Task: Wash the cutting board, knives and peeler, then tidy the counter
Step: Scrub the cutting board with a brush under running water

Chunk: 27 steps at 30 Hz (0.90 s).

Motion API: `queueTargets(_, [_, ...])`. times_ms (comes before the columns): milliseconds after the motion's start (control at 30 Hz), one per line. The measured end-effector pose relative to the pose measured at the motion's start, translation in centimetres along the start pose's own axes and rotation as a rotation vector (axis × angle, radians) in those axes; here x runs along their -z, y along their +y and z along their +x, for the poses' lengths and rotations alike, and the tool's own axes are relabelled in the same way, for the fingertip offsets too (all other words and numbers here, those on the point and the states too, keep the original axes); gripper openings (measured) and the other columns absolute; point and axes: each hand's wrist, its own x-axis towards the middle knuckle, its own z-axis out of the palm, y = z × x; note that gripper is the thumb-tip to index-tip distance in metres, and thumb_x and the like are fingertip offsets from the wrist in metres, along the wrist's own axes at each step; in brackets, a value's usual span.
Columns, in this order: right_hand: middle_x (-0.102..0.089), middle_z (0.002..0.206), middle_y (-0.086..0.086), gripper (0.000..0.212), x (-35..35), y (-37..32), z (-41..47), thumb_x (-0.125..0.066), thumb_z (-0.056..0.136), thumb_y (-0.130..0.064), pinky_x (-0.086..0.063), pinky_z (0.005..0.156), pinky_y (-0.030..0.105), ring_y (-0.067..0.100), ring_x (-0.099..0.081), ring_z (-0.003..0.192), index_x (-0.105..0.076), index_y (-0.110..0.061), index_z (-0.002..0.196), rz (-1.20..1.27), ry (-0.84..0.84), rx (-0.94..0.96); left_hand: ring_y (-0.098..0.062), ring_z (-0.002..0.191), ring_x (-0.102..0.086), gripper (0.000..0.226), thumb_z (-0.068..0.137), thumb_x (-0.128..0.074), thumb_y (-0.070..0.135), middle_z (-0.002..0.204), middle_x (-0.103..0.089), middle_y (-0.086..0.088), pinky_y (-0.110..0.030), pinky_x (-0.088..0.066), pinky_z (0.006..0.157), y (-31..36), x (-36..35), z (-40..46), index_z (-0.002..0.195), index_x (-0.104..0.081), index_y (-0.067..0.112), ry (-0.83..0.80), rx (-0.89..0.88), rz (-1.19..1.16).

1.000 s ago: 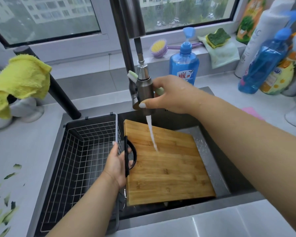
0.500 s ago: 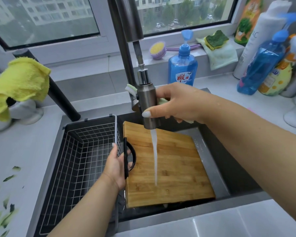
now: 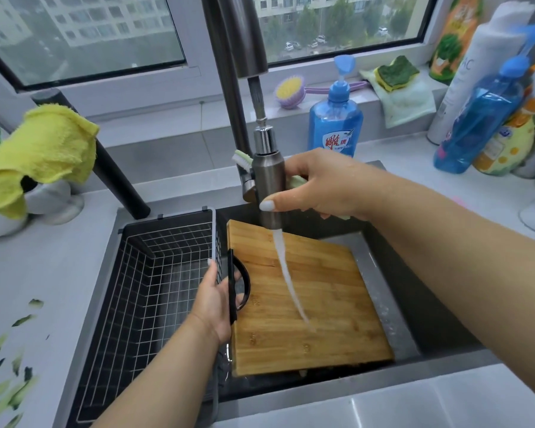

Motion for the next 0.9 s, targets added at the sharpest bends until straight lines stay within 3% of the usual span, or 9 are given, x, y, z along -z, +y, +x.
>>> queueTargets(100, [-0.057, 0.078, -0.015, 0.029, -1.3, -0.5, 1.1, -0.068, 0.08, -0.052, -0.043, 0.05, 0.016, 0.003, -0.053, 0.065, -0.06, -0.032, 0.1, 0.056, 0.044, 0.044, -0.048, 0.114, -0.057, 0.08, 0.081, -0.027, 0.083, 0.108, -0.064, -0.027, -0.062, -0.04, 0.101, 0.1, 0.0, -0.1, 0.108, -0.067, 0.019, 0.0, 0.004, -0.001])
queueTargets(167, [-0.051, 0.079, -0.02, 0.025, -1.8, -0.7, 1.9, -0.067, 0.083, -0.048, -0.038, 0.055, 0.014, 0.001, -0.05, 0.067, -0.057, -0.032, 0.1, 0.074, 0.08, 0.072, -0.046, 0.112, -0.059, 0.079, 0.082, -0.027, 0.082, 0.108, -0.066, -0.026, -0.059, -0.043, 0.098, 0.1, -0.1, -0.2, 0.105, -0.068, 0.019, 0.006, -0.004, 0.006])
queueTargets(300, [-0.051, 0.081, -0.023, 0.02, -2.1, -0.4, 2.6, -0.067, 0.083, -0.048, -0.039, 0.062, 0.015, -0.001, -0.05, 0.077, -0.052, -0.037, 0.091, 0.086, 0.149, 0.095, -0.039, 0.099, -0.064, 0.079, 0.083, -0.025, 0.082, 0.099, -0.07, -0.023, -0.054, -0.048, 0.092, 0.1, -0.1, -0.2, 0.1, -0.07, 0.019, 0.013, -0.014, 0.016])
queueTargets(567, [-0.06, 0.089, -0.016, 0.023, -0.7, 0.8, 1.6, -0.067, 0.081, -0.052, -0.049, 0.072, 0.025, 0.006, -0.058, 0.088, -0.061, -0.035, 0.095, 0.05, 0.209, 0.065, -0.037, 0.091, -0.066, 0.075, 0.083, -0.028, 0.081, 0.096, -0.069, -0.023, -0.054, -0.049, 0.088, 0.1, 0.0, -0.1, 0.101, -0.068, 0.02, -0.002, -0.014, -0.001])
queueTargets(733, [-0.061, 0.077, -0.015, 0.024, 0.6, -0.4, 0.8, -0.066, 0.084, -0.046, -0.039, 0.059, 0.016, -0.002, -0.056, 0.067, -0.065, -0.028, 0.098, 0.121, 0.296, 0.117, -0.037, 0.092, -0.064, 0.076, 0.082, -0.029, 0.081, 0.097, -0.068, -0.023, -0.054, -0.046, 0.092, 0.1, 0.0, 0.1, 0.105, -0.067, 0.019, 0.0, -0.012, -0.015])
queueTargets(900, [-0.061, 0.064, -0.014, 0.018, 0.5, -1.7, -0.1, -0.066, 0.087, -0.036, -0.038, 0.044, 0.005, -0.007, -0.057, 0.047, -0.065, -0.019, 0.092, 0.294, 0.24, 0.192, -0.038, 0.095, -0.061, 0.076, 0.081, -0.031, 0.082, 0.099, -0.066, -0.023, -0.055, -0.045, 0.094, 0.0, 0.1, 0.2, 0.102, -0.069, 0.02, 0.003, -0.003, -0.039])
